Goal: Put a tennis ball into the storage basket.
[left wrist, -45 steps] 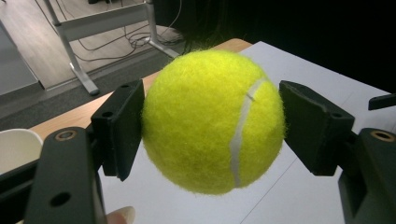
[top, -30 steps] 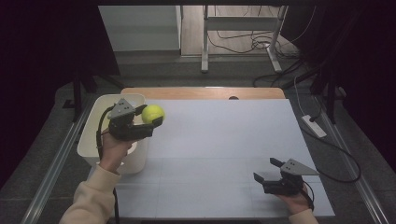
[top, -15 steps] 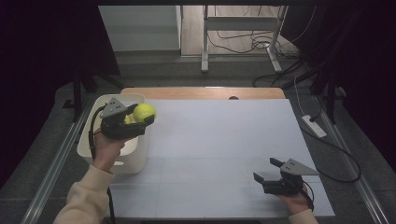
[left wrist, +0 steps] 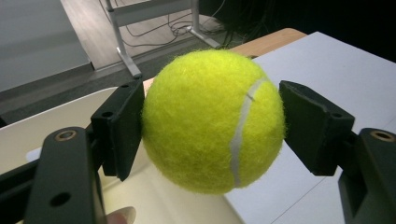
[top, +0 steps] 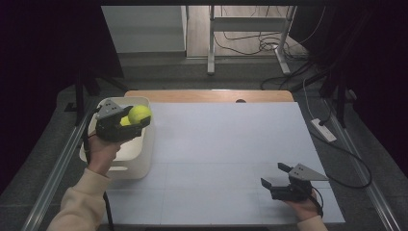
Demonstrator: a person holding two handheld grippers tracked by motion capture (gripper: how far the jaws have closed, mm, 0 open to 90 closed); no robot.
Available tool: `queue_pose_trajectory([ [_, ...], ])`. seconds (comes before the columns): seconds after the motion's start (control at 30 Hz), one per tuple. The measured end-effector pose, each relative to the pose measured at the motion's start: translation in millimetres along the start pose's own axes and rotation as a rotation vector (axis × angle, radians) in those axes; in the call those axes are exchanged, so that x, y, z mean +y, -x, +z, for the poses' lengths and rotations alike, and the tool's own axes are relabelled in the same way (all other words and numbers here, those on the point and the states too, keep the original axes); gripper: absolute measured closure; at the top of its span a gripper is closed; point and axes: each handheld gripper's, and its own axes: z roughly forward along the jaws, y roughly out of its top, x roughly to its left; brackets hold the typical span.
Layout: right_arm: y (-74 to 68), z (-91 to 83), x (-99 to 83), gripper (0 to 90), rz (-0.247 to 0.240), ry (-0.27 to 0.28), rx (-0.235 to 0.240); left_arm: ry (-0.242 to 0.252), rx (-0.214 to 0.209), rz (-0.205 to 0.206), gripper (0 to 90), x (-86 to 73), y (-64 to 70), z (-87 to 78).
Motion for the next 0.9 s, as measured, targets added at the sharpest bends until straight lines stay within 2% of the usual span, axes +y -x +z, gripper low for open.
queue_pose_trajectory([
  [0.53, 0.4, 0.0, 0.0, 9.8, 0.0, -0.003, -0.004, -0.027, 0.062, -0.021, 27.0, -7.4, -19.4, -7.3],
  [0.9, 0.2, 0.3, -0.2, 9.8, -0.001, -0.006, -0.004, -0.044, 0.087, -0.034, 26.9, -13.1, -29.7, -9.7],
])
